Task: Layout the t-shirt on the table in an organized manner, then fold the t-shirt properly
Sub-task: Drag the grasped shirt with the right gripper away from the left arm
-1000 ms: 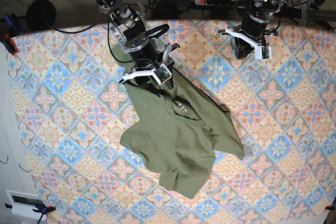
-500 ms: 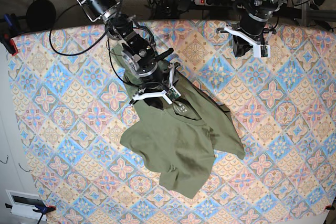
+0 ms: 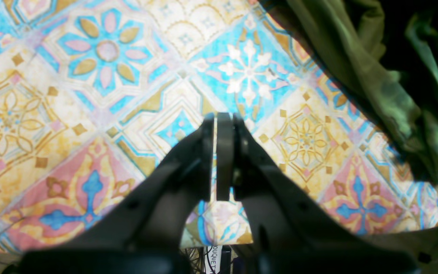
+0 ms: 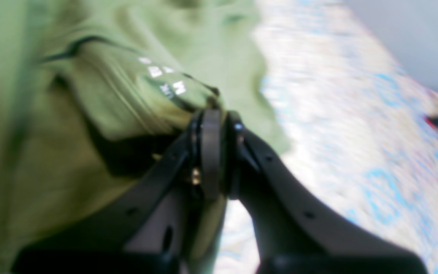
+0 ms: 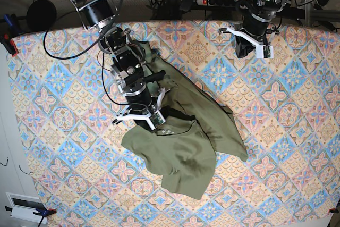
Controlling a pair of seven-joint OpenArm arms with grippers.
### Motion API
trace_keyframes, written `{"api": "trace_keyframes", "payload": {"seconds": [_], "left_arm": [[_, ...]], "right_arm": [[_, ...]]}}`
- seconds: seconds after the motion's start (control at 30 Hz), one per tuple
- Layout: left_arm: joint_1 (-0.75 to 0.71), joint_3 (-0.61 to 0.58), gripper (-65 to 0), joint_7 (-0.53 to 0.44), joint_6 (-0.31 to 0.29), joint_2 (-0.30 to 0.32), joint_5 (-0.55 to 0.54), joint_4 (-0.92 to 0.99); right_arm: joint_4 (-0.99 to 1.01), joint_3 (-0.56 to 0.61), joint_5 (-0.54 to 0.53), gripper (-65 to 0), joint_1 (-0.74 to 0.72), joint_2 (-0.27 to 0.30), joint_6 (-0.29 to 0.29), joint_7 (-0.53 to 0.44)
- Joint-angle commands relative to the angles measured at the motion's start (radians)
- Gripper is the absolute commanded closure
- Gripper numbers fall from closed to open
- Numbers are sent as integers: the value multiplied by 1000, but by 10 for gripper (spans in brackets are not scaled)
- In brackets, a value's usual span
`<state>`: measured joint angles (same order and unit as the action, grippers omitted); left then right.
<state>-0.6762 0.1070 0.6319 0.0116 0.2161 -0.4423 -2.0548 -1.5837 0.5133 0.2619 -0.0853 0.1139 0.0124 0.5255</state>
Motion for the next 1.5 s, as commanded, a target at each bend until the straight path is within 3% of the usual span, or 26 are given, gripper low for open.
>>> {"api": "trace_keyframes", "payload": {"seconds": [0.0,0.3,0.6,0.67,0.83,0.93,1.1,1.47], "left_arm": [[-1,3,0,-20,-2,4,-2,-20],[56,-3,0,-20,-3,4,-2,-22],[129,-60,0,-19,-6,6,1,-22],[132,-69,0,-19,-6,6,3,-19],[145,-69,0,-19,-6,7,3,-19],[145,-69,0,-19,-6,7,3,-20],[145,-71,-22,-19,-6,7,3,-20],[145,-71,-24,-19,-6,7,1,-19]], "right_arm": [[-16,-32,6,-7,-18,4,-9,-17],[3,-376,-327,-7,-101,105,-9,-11],[193,-726,-367,-13,-103,123,-9,-11],[194,-761,-367,-46,-98,123,-9,-9],[67,-778,-370,-232,0,123,-9,78],[-39,-769,-370,-306,54,123,-9,115],[-159,-701,-370,-326,138,123,-9,126],[-149,-629,-372,-326,160,120,-9,127]]}}
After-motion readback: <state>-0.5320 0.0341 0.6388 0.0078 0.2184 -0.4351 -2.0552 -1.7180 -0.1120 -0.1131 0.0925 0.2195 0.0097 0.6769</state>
